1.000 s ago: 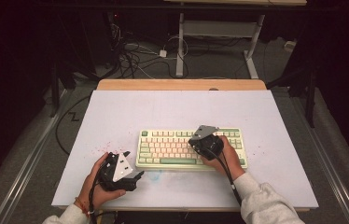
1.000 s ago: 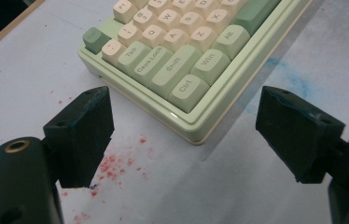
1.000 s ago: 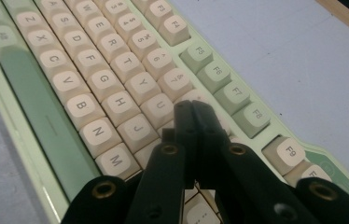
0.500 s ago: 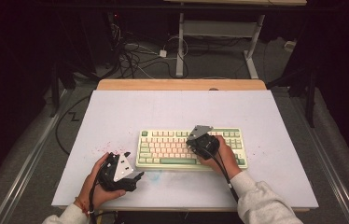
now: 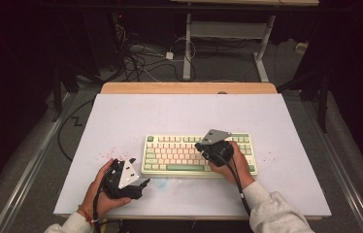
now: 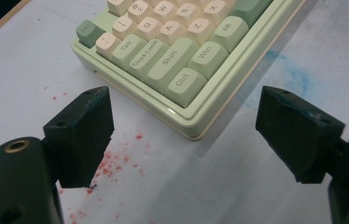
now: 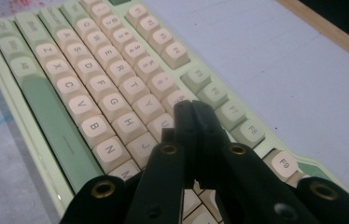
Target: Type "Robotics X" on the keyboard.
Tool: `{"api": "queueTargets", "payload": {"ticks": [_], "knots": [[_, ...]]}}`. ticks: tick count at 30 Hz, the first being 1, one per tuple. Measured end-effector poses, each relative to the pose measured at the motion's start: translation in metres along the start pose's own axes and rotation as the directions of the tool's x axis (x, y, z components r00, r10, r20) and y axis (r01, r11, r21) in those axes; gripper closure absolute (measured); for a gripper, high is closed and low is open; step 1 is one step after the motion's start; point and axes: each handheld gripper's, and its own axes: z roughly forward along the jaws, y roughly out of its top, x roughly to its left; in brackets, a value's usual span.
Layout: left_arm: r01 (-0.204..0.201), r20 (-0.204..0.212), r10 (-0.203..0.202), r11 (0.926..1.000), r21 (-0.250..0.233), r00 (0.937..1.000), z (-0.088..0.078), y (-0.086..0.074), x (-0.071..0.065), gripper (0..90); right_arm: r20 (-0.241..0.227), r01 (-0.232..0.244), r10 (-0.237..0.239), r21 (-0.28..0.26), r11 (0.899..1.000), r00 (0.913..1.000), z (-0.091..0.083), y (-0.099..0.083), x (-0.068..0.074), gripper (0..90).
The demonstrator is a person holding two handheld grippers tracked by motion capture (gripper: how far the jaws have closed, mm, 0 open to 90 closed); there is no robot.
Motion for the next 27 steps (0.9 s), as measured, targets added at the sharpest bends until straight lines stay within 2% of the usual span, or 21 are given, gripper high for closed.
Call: {"api": "queueTargets", "payload": {"ticks": [7, 12, 19, 26, 27], "knots": [[-0.004, 0.005, 0.004, 0.9999, 0.009, 1.0000, 0.002, 0.000, 0.000, 18.0, 0.003, -0.004, 0.004, -0.045, 0.999, 1.0000, -0.009, 0.000, -0.002, 87.6], [-0.002, 0.004, 0.002, 1.0000, 0.009, 1.0000, 0.001, 0.000, 0.001, 18.0, 0.000, 0.000, 0.000, -0.063, 0.998, 1.0000, -0.013, 0.001, 0.000, 80.3], [-0.005, 0.011, 0.005, 0.9999, 0.011, 0.9999, 0.002, 0.000, 0.000, 18.0, 0.007, 0.000, 0.001, -0.112, 0.994, 1.0000, -0.023, 0.000, 0.001, 56.9], [-0.006, 0.011, 0.006, 0.9999, 0.016, 0.9999, 0.002, 0.000, 0.000, 17.9, 0.054, -0.003, 0.012, -0.170, 0.985, 0.9985, -0.034, -0.001, 0.000, 34.4], [-0.007, 0.011, 0.006, 0.9999, 0.015, 0.9999, 0.002, 0.000, 0.000, 18.0, 0.056, 0.002, 0.008, -0.177, 0.984, 0.9984, -0.036, -0.002, 0.000, 33.5]]}}
